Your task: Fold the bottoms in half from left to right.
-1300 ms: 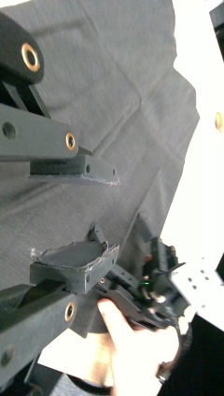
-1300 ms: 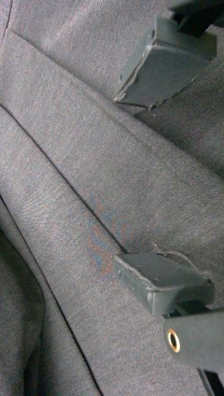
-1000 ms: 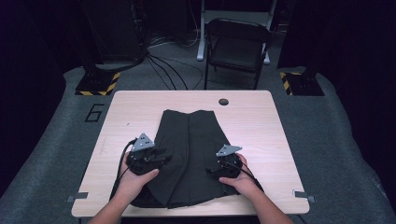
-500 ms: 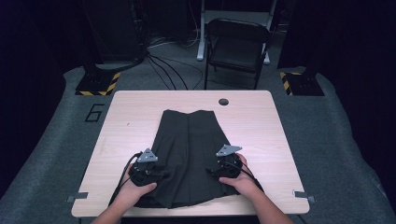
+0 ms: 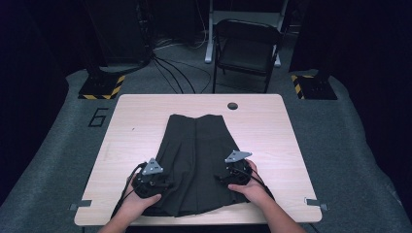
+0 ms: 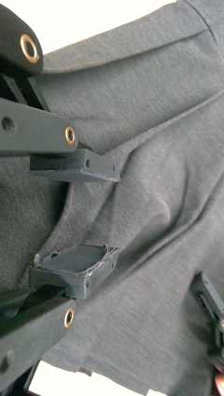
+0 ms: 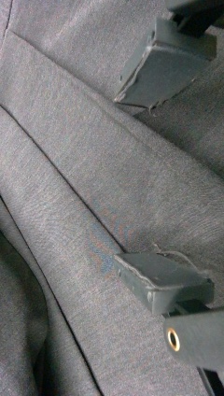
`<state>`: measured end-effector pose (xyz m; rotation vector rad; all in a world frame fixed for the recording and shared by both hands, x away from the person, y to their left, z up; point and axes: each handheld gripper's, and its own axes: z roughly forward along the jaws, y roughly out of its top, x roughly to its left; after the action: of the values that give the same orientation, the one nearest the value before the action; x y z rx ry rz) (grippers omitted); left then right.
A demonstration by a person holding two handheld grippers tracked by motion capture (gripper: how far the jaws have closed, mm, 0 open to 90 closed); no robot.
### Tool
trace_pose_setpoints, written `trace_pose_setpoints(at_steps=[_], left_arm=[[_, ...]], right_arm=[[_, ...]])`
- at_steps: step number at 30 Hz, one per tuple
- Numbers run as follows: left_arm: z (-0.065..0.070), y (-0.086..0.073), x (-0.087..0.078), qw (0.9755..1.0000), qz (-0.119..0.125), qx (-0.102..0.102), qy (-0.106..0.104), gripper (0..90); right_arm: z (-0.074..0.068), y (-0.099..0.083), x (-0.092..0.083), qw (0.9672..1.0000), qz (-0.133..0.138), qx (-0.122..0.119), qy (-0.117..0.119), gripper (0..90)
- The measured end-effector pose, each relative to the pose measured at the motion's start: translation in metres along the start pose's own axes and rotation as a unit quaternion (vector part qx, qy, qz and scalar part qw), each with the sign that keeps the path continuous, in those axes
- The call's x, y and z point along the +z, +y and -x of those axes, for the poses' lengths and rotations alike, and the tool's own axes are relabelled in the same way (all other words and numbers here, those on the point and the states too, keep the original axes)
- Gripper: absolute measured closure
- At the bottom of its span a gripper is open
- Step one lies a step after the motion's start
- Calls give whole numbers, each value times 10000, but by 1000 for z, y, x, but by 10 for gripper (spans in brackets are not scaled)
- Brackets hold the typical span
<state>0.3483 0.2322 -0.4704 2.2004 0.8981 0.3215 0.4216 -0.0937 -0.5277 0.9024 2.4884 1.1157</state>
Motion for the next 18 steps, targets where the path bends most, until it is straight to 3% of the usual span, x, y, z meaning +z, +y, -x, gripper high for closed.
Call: trace_pose_setpoints(at_steps=[5, 7, 11, 14, 18], left_arm=[[1, -3, 2, 10000, 35, -35, -31, 565], [3, -1, 0, 9999, 108, -19, -24, 558], [9, 6, 0, 9997, 222, -24, -95, 547], [16, 10, 0, 9995, 262, 58, -145, 542], [21, 12, 2, 9995, 232, 112, -175, 540]], right_arm=[[3, 5, -4, 9998, -102, 175, -56, 331], [1, 12, -6, 9996, -92, 189, -166, 349], [-4, 31, -7, 9998, -4, 111, -148, 373], [-8, 46, -3, 9999, -8, -12, -127, 381], [-9, 67, 10, 9999, 57, 53, -86, 388]])
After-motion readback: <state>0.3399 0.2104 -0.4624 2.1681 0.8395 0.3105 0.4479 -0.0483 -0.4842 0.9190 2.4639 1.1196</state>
